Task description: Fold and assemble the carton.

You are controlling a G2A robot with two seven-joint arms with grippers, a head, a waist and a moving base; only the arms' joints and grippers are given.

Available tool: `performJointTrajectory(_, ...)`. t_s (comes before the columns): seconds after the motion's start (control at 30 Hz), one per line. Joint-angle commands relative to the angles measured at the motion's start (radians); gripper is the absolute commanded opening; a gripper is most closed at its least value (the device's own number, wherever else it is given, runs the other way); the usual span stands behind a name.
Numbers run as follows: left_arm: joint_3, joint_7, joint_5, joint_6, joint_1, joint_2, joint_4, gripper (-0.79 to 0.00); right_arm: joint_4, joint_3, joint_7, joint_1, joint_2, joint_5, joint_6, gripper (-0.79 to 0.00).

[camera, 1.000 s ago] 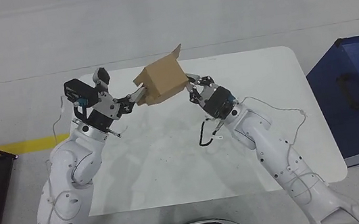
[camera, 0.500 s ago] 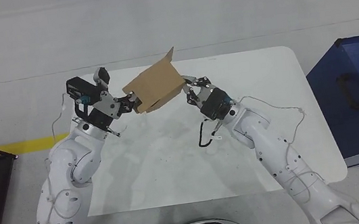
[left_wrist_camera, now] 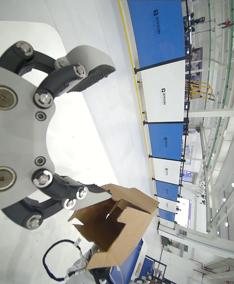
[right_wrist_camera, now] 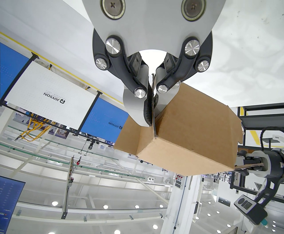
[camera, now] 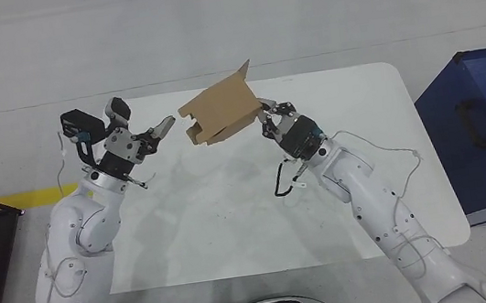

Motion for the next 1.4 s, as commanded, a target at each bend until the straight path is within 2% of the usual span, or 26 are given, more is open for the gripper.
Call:
performJointTrajectory(0.0,-0.010,-0.001,-0.022,-0.017,0.007,0.001,-0.016,0.000,0.001,0.000,0.009,-0.003,0.000,-0.001,0.007,-0.785)
performJointTrajectory(0.17,-0.001,-0.036,0.003,-0.049,0.015,0.005,-0.086,0.000,-0.005,-0.022,0.024,-0.002,-0.002,-0.015,0.008,-0.785)
performJointTrajectory(0.23,0.015,-0.049,0.096,-0.021,0.007,0.006,-0.107,0.000,-0.008,-0.030,0.024,-0.001,-0.003,-0.019,0.008,-0.785)
performJointTrajectory(0.3,0.042,-0.045,0.297,0.035,0.002,0.008,-0.134,0.000,-0.012,-0.035,0.021,0.000,-0.004,-0.021,0.009,-0.785)
performJointTrajectory(0.33,0.067,-0.028,0.347,0.054,0.009,0.006,-0.135,0.000,-0.014,-0.037,0.021,0.000,-0.004,-0.022,0.011,-0.785)
performJointTrajectory(0.43,0.102,-0.004,0.396,0.088,0.014,0.003,-0.129,0.000,-0.024,-0.043,0.021,-0.003,-0.005,-0.033,0.014,-0.785)
performJointTrajectory(0.73,0.119,-0.004,0.404,0.106,0.004,0.001,-0.116,0.000,-0.044,-0.057,0.030,-0.008,-0.004,-0.054,0.006,-0.785)
performJointTrajectory(0.93,0.116,-0.004,0.368,0.085,0.012,0.002,-0.117,0.000,-0.048,-0.064,0.033,-0.003,-0.003,-0.060,-0.007,-0.785)
performJointTrajectory(1.17,0.100,-0.010,0.328,0.081,0.015,0.003,-0.119,0.000,-0.043,-0.069,0.037,0.003,-0.003,-0.063,-0.017,-0.785)
performJointTrajectory(1.37,0.062,-0.002,0.289,0.088,0.034,0.005,-0.117,0.000,-0.037,-0.048,0.027,-0.004,-0.002,-0.039,0.016,-0.785)
